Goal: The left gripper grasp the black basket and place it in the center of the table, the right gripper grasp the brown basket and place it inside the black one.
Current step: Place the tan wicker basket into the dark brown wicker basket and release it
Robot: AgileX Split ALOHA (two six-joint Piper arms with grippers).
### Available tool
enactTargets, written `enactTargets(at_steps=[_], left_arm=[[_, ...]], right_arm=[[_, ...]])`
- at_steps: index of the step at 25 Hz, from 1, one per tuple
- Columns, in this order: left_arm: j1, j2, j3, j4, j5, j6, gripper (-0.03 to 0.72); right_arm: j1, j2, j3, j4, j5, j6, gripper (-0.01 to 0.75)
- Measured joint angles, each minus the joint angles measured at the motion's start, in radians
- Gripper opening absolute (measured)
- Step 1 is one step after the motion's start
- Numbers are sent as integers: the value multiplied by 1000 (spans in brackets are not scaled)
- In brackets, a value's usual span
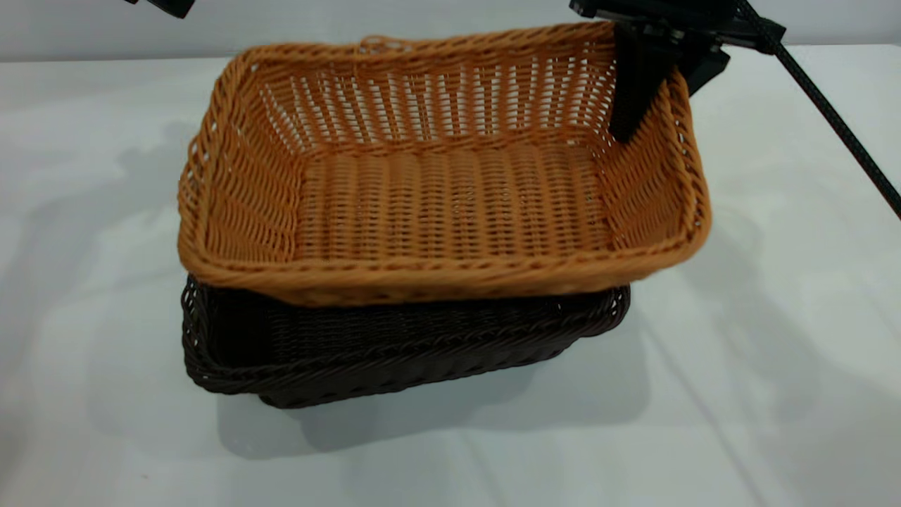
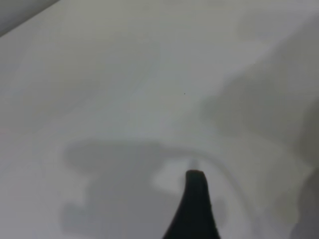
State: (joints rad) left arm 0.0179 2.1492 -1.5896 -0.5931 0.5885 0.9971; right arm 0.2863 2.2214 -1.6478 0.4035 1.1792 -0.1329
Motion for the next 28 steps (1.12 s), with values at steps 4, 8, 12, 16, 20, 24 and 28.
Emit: enactTargets(at_steps=[4,8,12,16,20,24,28], left_arm=[[0,0,0,0,0,0,558],[0,0,0,0,4,0,558],[0,0,0,-1,22,0,558],[0,0,0,-1,46,0,558],[0,0,0,-1,61,0,558],[0,0,0,-1,62,0,558],[0,0,0,1,63,0,558]], right_arm=[[40,0,-40,-16,-1,1,91],[91,0,-46,-29,9,8,91],[111,0,-46,-46,-3,19,91],[112,14,-47,-49,-46,21,91],[112,54,-47,-57,-55,24,91],[112,86,-49,-75,-70,25,91],[112,100,-52,-101,-83,53,91]])
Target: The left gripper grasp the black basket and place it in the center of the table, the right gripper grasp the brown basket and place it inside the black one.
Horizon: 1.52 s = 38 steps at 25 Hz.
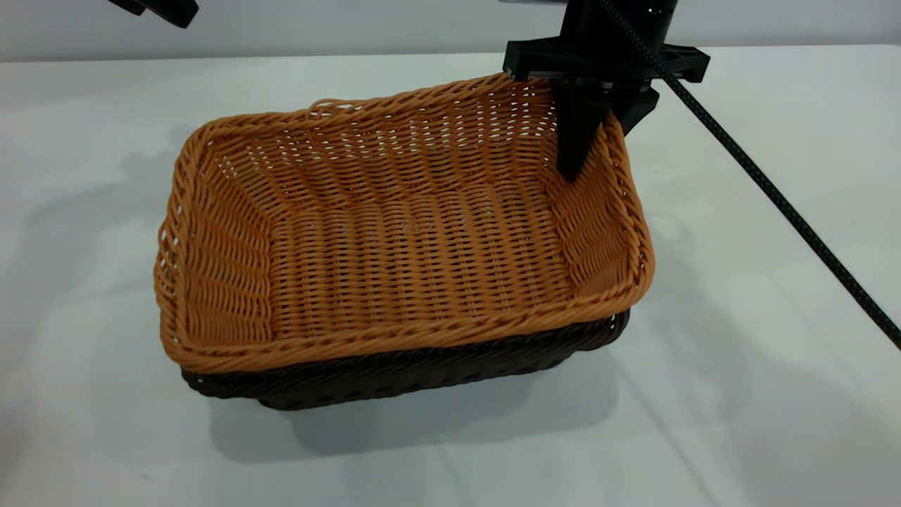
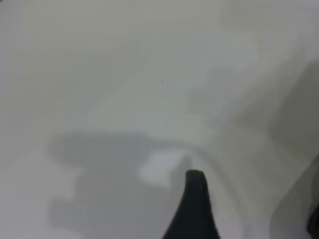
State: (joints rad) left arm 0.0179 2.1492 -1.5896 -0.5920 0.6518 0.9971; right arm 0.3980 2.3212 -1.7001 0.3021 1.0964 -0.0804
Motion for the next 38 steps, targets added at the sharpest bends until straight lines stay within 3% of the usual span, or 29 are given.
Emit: enactTargets(at_steps=[16,19,24,29,32,38], left_arm=[[0,0,0,0,3,0,558],[0,0,0,0,3,0,558],[0,0,0,0,3,0,558],[0,-19,0,2,3,0,558],[0,-63,0,3,4,0,558],[0,-174,0,4,8,-19,558]], right_arm=[[-152,46,-6,12,-12,95,109],[-151,46,-6,5,-18,98,172],[-150,46,-15,4,-12,94,400],[-151,46,-94,-107,80,94,586],[-157,13,-149,-146,107,94,615],[-159,-142,-195,-150,122,94,590]])
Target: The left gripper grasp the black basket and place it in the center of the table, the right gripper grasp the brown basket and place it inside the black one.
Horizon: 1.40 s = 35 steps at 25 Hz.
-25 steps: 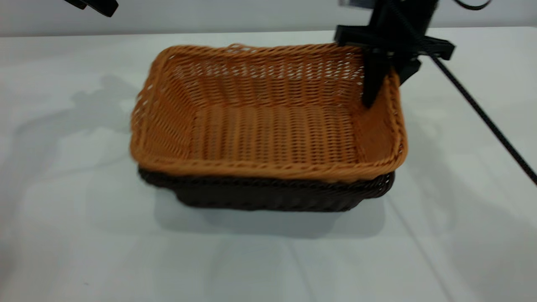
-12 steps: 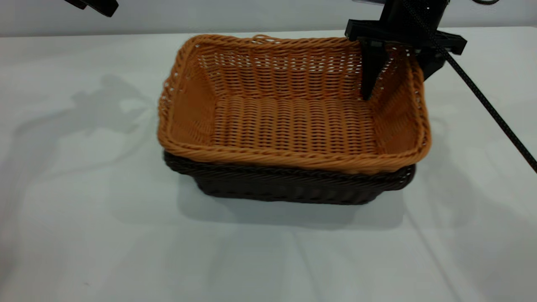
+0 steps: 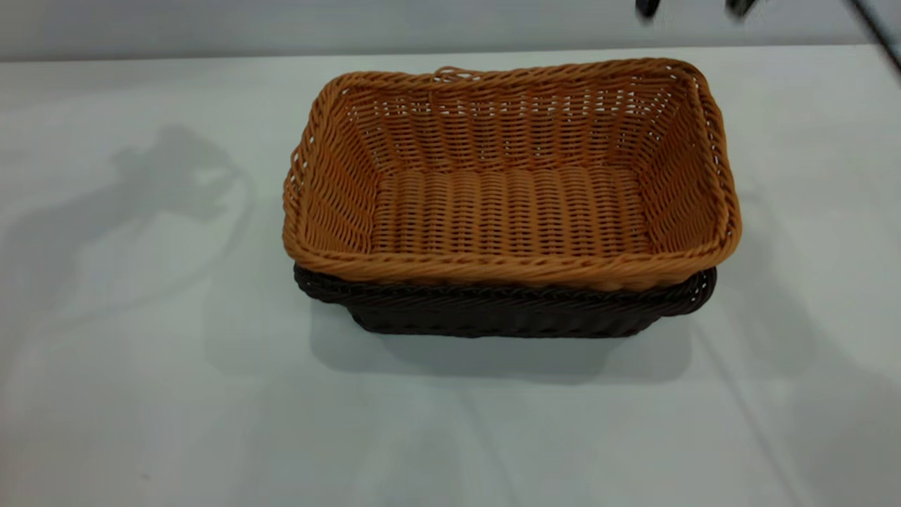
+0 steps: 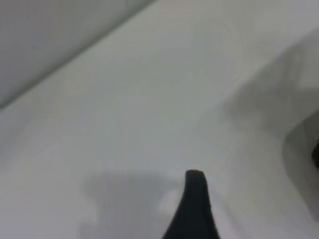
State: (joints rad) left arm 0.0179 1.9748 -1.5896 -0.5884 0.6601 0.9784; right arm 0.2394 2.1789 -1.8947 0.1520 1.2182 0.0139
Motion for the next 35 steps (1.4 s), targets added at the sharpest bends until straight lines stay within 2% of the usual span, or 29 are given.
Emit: enactTargets(at_steps=[6,12,18,24,31,35], left_arm=[[0,-166,0,56,51,-136,558],[0,-347,0,288,189,-406,558],[1,-503,0,439,342,-587,558],[1,-599,0,454,506,-675,558],[1,-635,38,495,507,-757,558],[1,-677,165,495,507,-804,558]], right_arm=[[0,-235,-1,2,15,0,584],[1,-486,-1,18,35,-14,584],[1,-706,30,46,41,-68,584],[1,-967,271,103,45,-99,584],[1,-1304,598,104,50,-101,584],[1,-1500,767,103,52,-101,584]])
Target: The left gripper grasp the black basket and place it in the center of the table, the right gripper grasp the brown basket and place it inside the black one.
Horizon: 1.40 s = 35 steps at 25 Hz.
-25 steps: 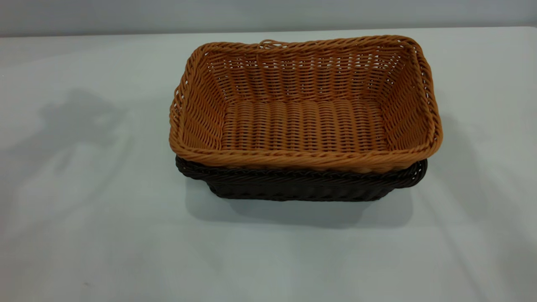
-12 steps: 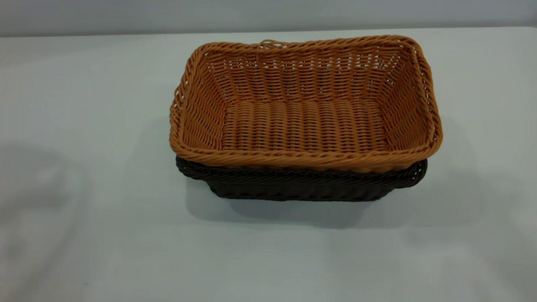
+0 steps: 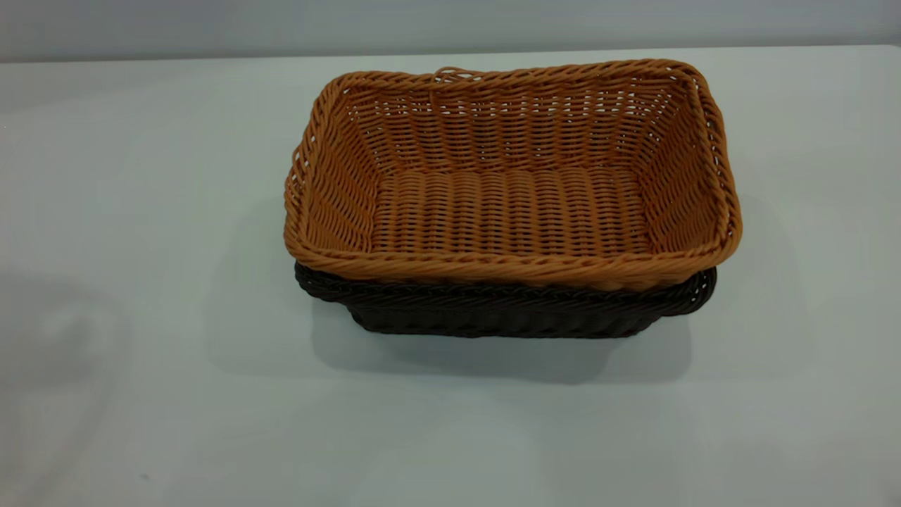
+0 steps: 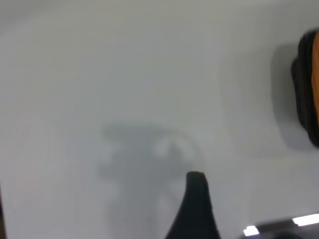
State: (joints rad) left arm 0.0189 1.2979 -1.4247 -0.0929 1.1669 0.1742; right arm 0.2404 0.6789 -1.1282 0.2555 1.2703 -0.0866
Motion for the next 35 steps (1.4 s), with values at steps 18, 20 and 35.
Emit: enactTargets(at_steps=[18,20,35], left_arm=[[0,-452,522,2,0,-33,558],[0,-524,561,2,0,-33,558],[0,-1012,786,4,0,-17,558]], right_arm=[[0,-474,605,-50,-98,-47,584],[0,-503,629,-54,-127,-47,584],[0,-584,644,-80,-133,-47,584]])
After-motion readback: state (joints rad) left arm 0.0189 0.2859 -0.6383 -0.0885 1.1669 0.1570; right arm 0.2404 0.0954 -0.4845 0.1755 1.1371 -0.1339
